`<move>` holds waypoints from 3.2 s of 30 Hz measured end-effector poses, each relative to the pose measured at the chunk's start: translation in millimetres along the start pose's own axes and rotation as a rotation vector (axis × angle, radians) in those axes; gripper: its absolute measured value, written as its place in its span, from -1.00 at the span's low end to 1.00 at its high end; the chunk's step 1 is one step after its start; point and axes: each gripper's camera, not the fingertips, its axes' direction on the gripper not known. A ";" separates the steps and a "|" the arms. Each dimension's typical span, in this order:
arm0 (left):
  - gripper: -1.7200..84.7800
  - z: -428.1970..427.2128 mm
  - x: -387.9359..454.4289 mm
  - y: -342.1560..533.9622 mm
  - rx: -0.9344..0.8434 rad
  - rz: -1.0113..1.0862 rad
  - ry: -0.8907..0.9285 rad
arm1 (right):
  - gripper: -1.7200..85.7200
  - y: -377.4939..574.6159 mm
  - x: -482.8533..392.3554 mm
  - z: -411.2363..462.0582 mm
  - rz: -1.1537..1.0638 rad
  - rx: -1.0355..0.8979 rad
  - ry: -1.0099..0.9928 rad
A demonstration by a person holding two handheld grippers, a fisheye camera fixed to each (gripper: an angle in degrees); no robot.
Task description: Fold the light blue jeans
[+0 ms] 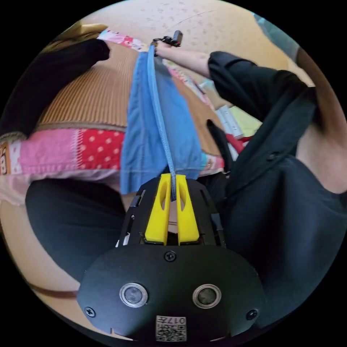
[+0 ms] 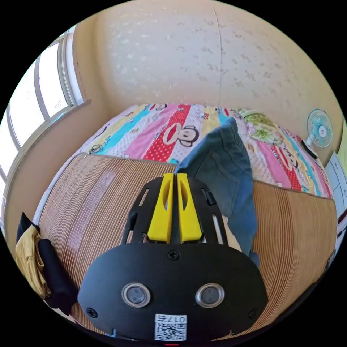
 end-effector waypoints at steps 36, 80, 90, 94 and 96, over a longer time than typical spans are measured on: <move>-0.88 -11.6 37.0 -20.8 -0.061 0.072 -0.088 | -0.84 534.8 133.1 -258.3 0.025 -0.183 -0.410; -0.97 102.4 32.4 -73.3 -0.488 0.085 -0.103 | -0.91 522.8 145.7 -208.1 -0.197 -0.598 -0.510; -0.83 38.3 14.9 -108.7 -0.044 0.040 0.055 | -0.88 503.3 234.7 -232.5 0.125 -0.311 -0.663; -0.73 22.1 5.1 -147.4 0.116 0.026 -0.005 | -0.82 475.7 258.3 -232.5 0.173 -0.168 -0.588; -0.70 23.2 -1.7 -163.3 0.173 0.021 -0.062 | -0.78 461.7 272.1 -216.7 0.215 -0.147 -0.562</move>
